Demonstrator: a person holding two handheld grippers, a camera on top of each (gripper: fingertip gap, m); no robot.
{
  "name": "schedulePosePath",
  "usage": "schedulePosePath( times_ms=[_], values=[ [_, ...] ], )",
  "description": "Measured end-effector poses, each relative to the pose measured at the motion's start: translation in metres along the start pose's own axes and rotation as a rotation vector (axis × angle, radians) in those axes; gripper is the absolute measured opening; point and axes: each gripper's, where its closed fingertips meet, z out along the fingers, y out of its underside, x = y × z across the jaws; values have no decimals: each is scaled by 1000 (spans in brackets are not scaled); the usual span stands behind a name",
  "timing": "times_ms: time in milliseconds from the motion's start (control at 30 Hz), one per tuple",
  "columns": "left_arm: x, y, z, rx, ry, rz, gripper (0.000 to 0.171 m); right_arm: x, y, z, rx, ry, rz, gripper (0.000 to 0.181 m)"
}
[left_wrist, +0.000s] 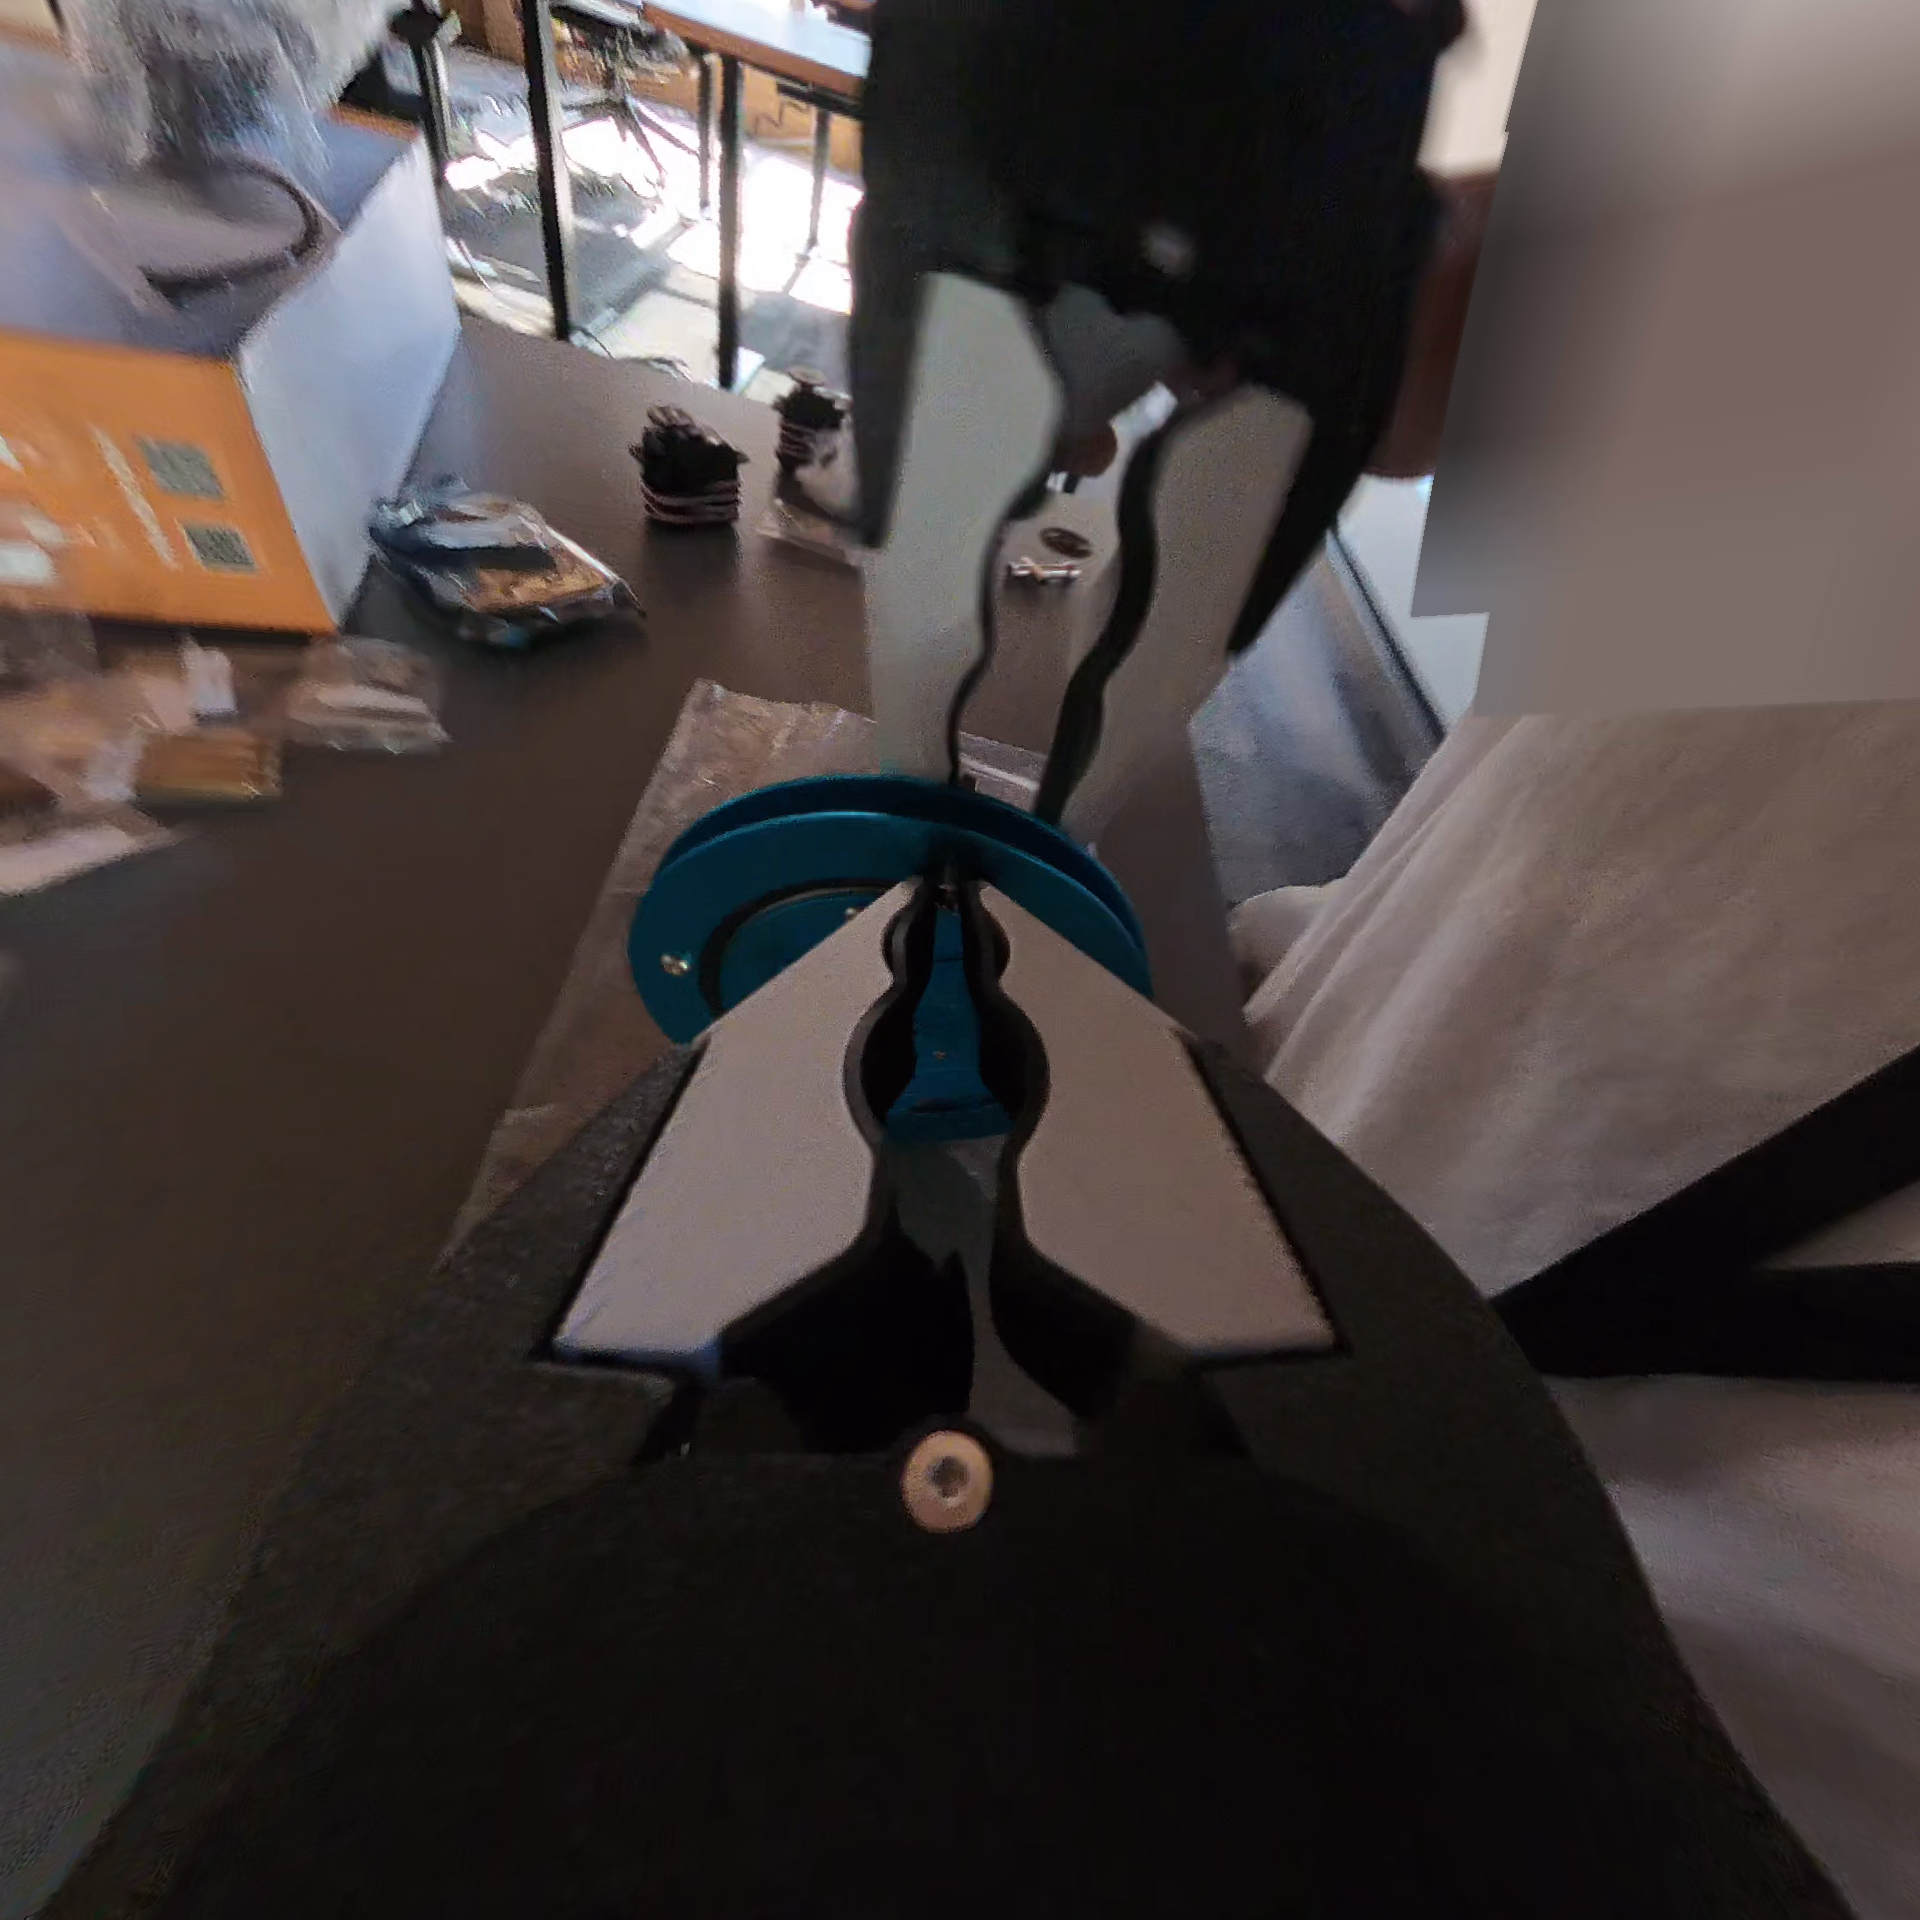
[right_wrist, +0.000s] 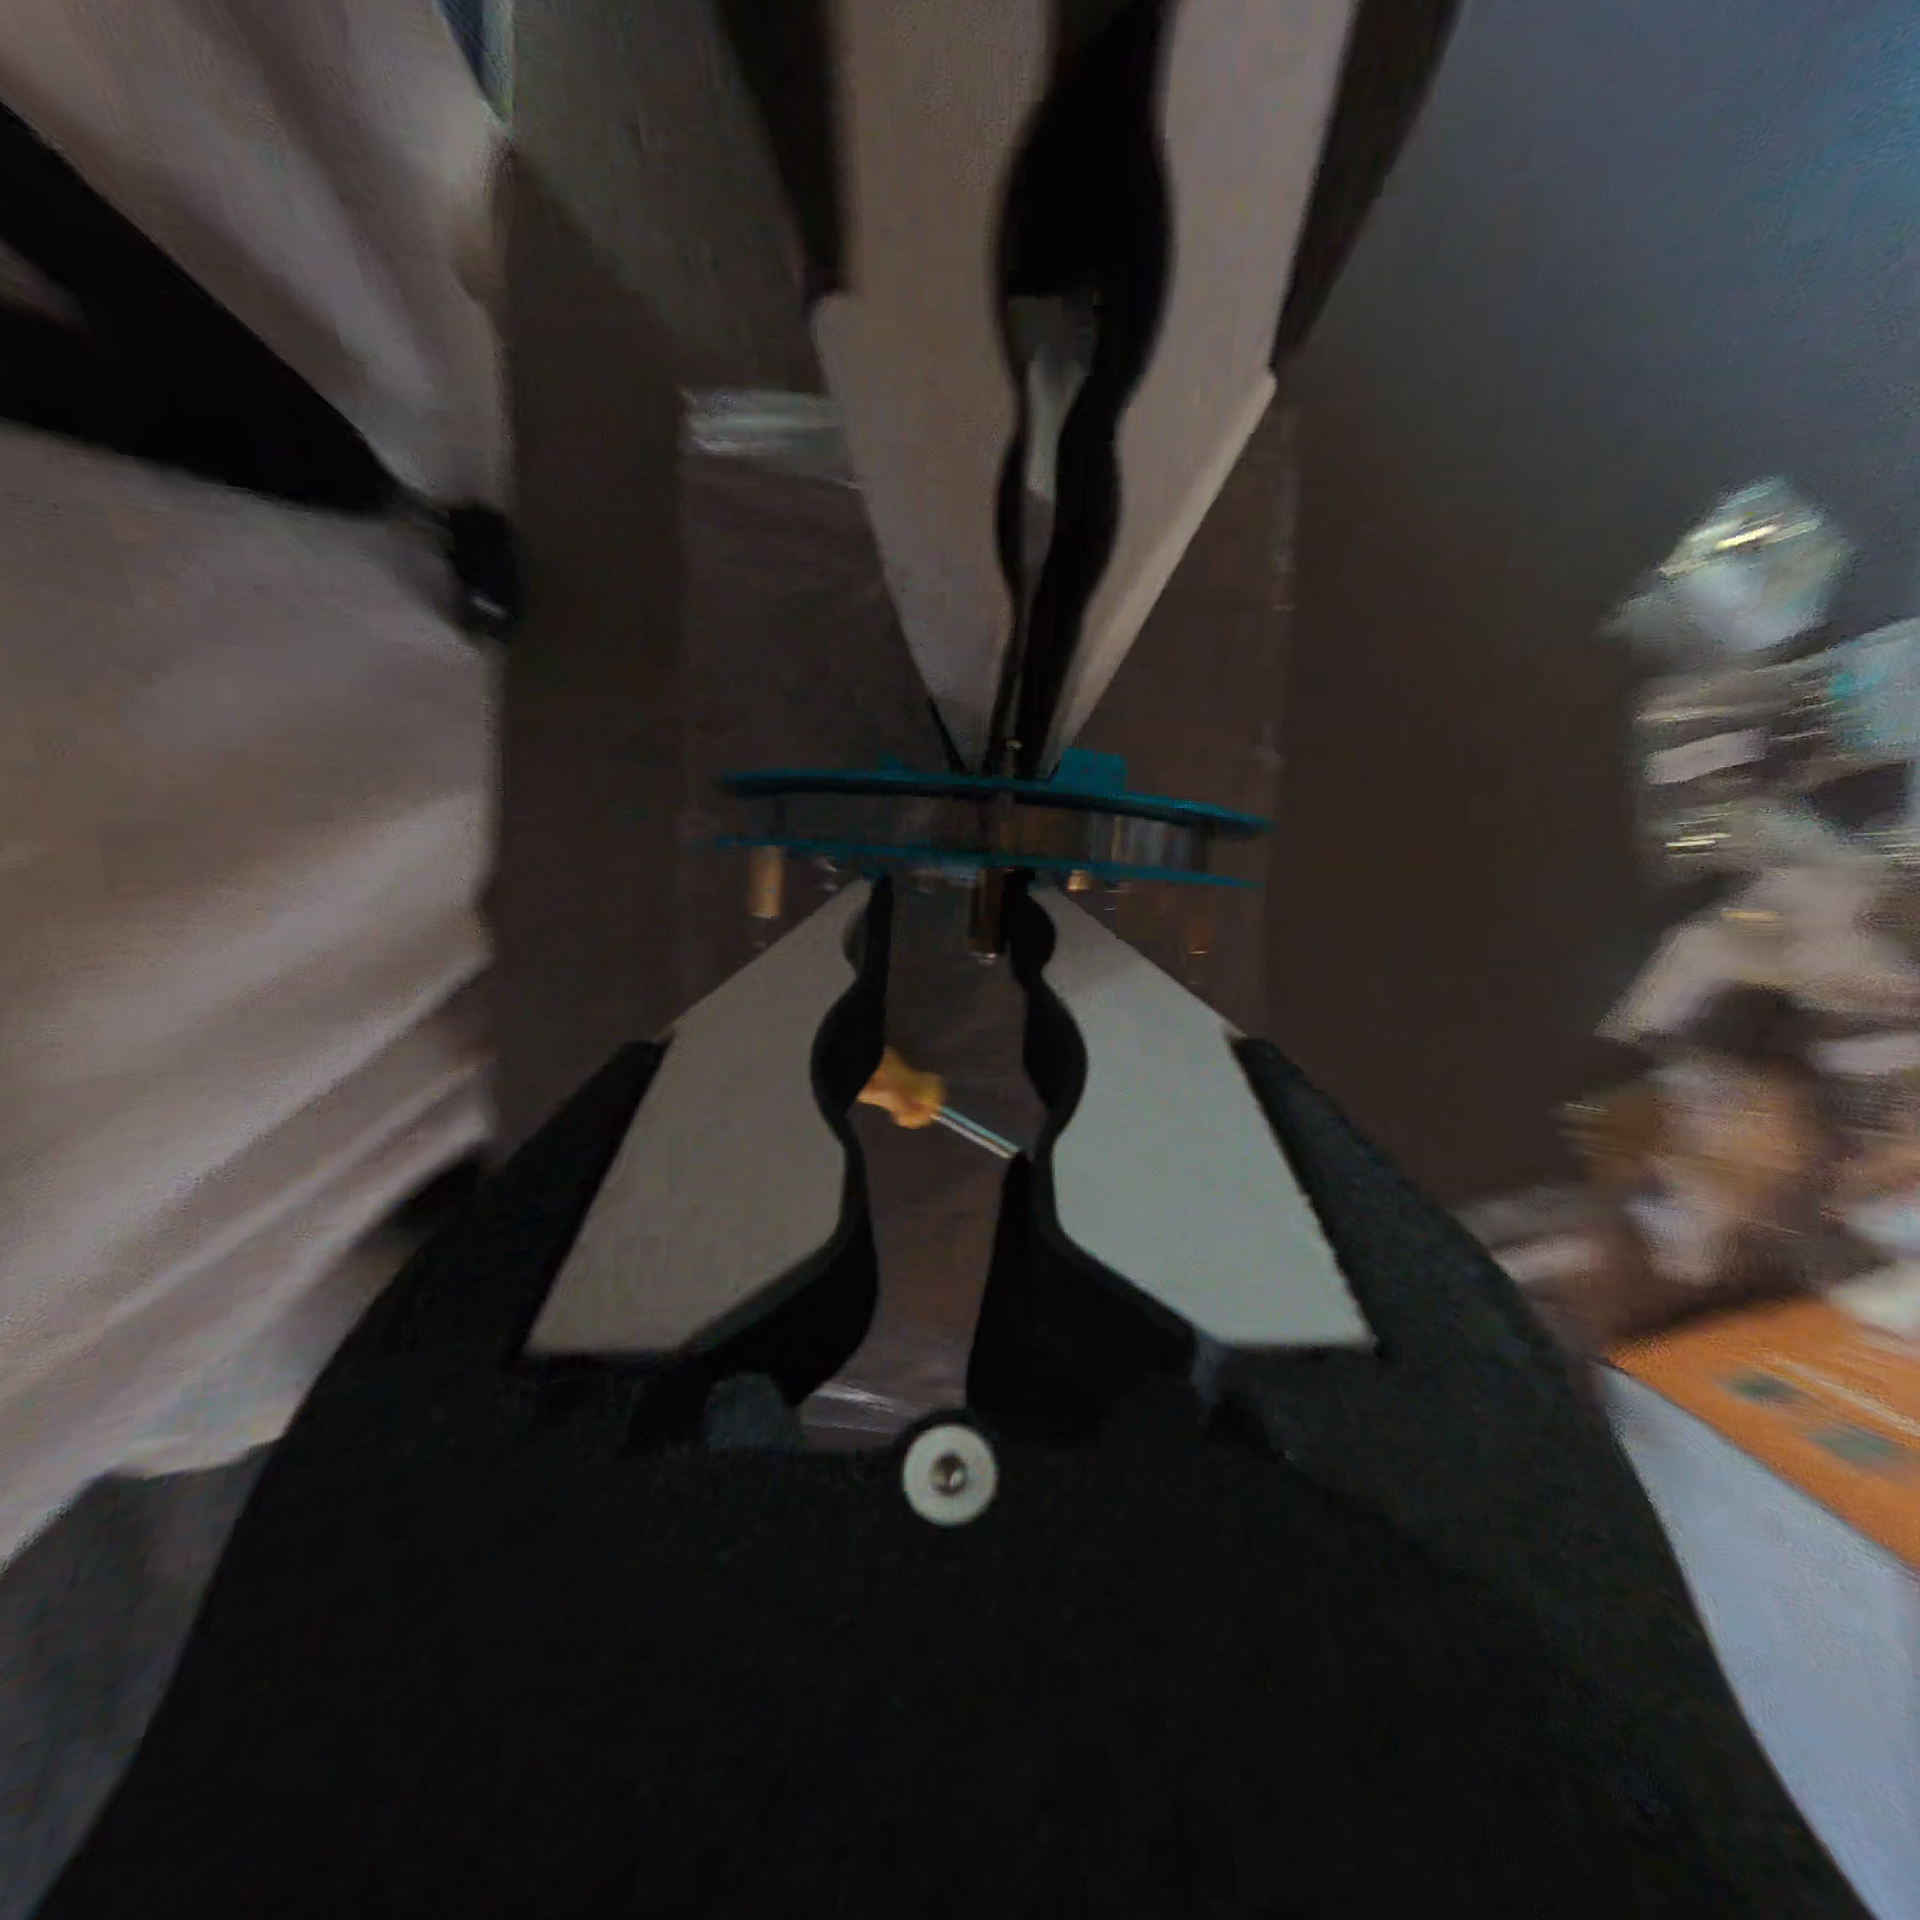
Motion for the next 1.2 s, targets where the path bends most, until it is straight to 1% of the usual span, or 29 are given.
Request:
schedulePosePath(
  times_ms=[33,67,100,133,167,200,267,367,400,433,467,500,533,600,667,733,767,800,833,867,933,967,1000,1033,1067,1100,1133,1167,1200],
  values=[
    [2,0,0,-3,26,-54,3,6,1,1,-32,123,-91,10],
    [4,1,0,-4,49,-87,4,8,1,1,-54,200,-171,5],
    [5,1,0,-3,59,-101,4,9,1,1,-74,239,-207,5],
    [5,1,0,0,55,-93,4,10,2,1,-92,242,-203,5],
    [6,1,0,3,39,-37,4,10,3,1,-101,203,-162,3],
    [8,2,2,4,10,78,3,5,4,1,-98,103,-91,2],
    [15,4,5,-20,-55,312,2,-12,5,1,-54,-209,106,2],
    [19,5,8,-25,-106,474,2,-33,0,-8,1,-805,558,2],
    [19,4,8,-28,-118,487,2,-35,-2,-10,19,-926,637,3],
    [19,5,7,-31,-112,481,2,-37,-4,-11,32,-982,658,3],
    [20,5,7,-28,-98,459,1,-38,-4,-10,35,-979,648,3],
    [20,6,6,-19,-82,411,1,-37,-4,-8,40,-912,595,4],
    [18,5,5,-7,-64,333,1,-34,-3,-5,50,-777,494,4],
    [10,3,2,18,-45,168,1,-17,-1,1,43,-409,276,5],
    [6,2,0,28,-16,54,2,-8,0,2,1,-103,70,20],
    [8,3,-1,28,31,-25,3,2,1,3,-68,157,-111,5],
    [9,3,-1,30,45,-43,4,4,1,3,-101,231,-188,5],
    [9,4,-1,30,49,-48,3,6,1,3,-131,269,-223,5],
    [10,4,-2,28,41,-21,3,6,2,3,-151,249,-202,4],
    [11,5,-1,26,20,54,3,3,2,3,-152,161,-129,2],
    [16,6,1,14,-45,266,2,-13,2,4,-95,-165,95,1],
    [19,8,2,3,-60,344,3,-24,1,2,-61,-393,257,1],
    [21,8,3,0,-65,388,0,-35,-2,-2,-46,-654,467,2],
    [22,9,4,0,-77,415,2,-40,-6,-7,-39,-896,667,2],
    [20,8,3,-2,-94,428,2,-40,-9,-10,-12,-1047,760,3],
    [18,8,2,-6,-101,424,1,-40,-11,-11,13,-1114,784,3],
    [17,8,1,-6,-93,402,1,-40,-12,-10,25,-1090,758,3],
    [16,8,0,-1,-74,355,1,-39,-12,-7,28,-991,675,3],
    [14,8,-1,12,-62,285,1,-34,-10,-3,33,-831,549,3]
  ],
)
